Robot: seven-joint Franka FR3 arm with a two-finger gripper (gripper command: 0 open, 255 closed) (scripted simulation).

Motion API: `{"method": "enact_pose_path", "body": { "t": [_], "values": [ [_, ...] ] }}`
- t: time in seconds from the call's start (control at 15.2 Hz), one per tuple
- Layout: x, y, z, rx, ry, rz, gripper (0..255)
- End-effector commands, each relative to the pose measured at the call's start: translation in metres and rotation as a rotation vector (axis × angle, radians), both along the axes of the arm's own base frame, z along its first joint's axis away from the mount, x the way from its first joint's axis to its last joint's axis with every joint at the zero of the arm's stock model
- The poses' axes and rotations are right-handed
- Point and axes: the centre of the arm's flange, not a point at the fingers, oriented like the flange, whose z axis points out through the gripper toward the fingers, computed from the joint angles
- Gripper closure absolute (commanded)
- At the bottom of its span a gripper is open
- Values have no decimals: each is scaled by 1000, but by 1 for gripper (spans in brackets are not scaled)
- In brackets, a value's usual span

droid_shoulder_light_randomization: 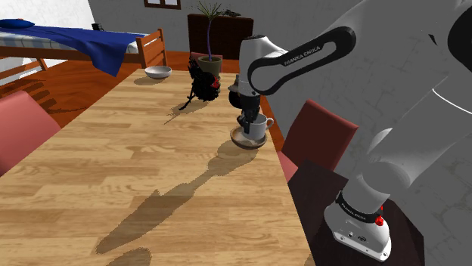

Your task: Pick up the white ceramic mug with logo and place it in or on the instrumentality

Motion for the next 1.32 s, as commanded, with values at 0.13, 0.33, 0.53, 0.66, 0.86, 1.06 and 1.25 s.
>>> {"method": "enact_pose_path", "body": {
  "t": [0.13,0.33,0.53,0.66,0.86,1.06,1.25],
  "values": [
    [0,0,-1,0,-1,0,255],
    [0,0,-1,0,-1,0,255],
    [0,0,-1,0,-1,0,0],
    [0,0,-1,0,-1,0,0],
    [0,1,25,0,-1,0,0],
    [1,3,49,0,-1,0,0],
    [1,3,49,0,-1,0,0]
  ]
}}
